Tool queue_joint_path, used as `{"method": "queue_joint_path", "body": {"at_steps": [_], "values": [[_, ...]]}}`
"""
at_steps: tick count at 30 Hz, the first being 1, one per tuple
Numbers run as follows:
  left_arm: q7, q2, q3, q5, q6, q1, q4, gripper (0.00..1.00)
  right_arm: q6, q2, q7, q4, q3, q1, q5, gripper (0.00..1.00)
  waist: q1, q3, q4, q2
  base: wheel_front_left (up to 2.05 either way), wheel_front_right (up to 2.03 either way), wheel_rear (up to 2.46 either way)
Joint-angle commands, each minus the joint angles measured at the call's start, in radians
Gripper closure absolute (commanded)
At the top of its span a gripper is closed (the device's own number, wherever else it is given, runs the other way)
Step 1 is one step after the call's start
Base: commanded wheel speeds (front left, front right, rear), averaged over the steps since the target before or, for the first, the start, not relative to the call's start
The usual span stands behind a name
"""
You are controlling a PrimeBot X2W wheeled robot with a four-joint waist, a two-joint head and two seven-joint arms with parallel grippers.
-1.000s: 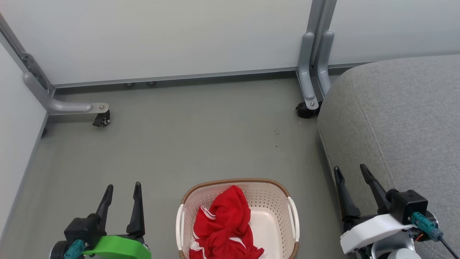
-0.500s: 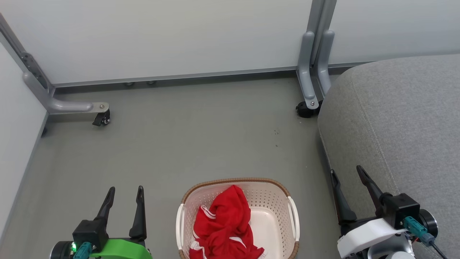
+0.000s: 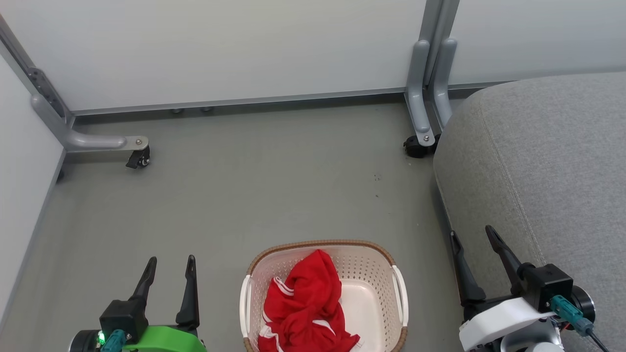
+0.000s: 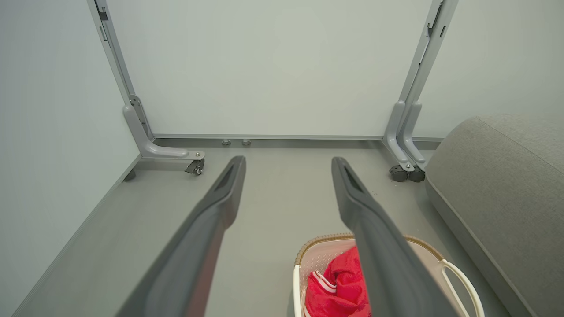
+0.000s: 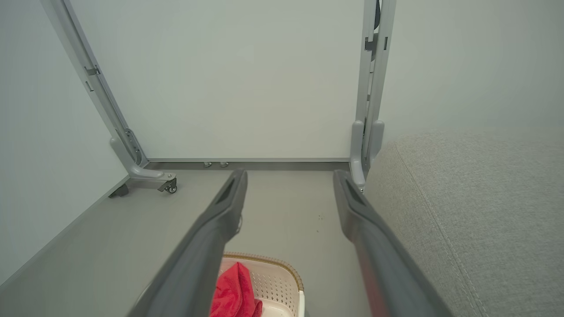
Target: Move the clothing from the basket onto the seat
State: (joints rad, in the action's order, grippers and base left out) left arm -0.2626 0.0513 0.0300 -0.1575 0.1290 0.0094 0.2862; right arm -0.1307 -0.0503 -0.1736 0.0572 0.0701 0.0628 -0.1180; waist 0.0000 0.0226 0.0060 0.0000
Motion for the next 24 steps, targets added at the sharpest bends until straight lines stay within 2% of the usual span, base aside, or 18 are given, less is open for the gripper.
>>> {"method": "queue_joint_path", "body": {"at_steps": [1, 9, 15, 19, 24], "values": [[-0.003, 0.0, -0.005, 0.009, 0.003, -0.009, 0.001, 0.0, 0.0, -0.001, -0.007, 0.001, 0.0, 0.01, -0.003, 0.0, 0.0, 0.001, 0.0, 0.0, 0.0, 0.0, 0.0], [-0.003, 0.0, -0.016, 0.028, 0.003, -0.017, -0.008, 0.0, 0.0, -0.001, -0.008, -0.001, 0.001, -0.002, -0.002, 0.0, 0.0, 0.009, -0.001, 0.0, 0.0, 0.0, 0.0], [-0.003, 0.0, 0.011, 0.053, 0.003, -0.061, -0.027, 0.0, 0.0, -0.001, -0.006, -0.024, -0.005, -0.033, 0.005, 0.0, 0.0, 0.064, -0.01, 0.0, 0.0, 0.0, 0.0], [-0.002, 0.0, 0.091, 0.072, 0.003, -0.121, -0.011, 0.0, 0.0, -0.001, -0.005, -0.047, -0.009, -0.063, 0.011, 0.0, 0.0, 0.138, -0.023, 0.0, 0.0, 0.0, 0.0], [-0.002, 0.0, 0.249, 0.074, 0.003, -0.219, 0.06, 0.0, 0.0, -0.001, -0.006, -0.071, -0.006, -0.114, 0.023, 0.0, 0.0, 0.249, -0.049, 0.0, 0.0, 0.0, 0.0]]}}
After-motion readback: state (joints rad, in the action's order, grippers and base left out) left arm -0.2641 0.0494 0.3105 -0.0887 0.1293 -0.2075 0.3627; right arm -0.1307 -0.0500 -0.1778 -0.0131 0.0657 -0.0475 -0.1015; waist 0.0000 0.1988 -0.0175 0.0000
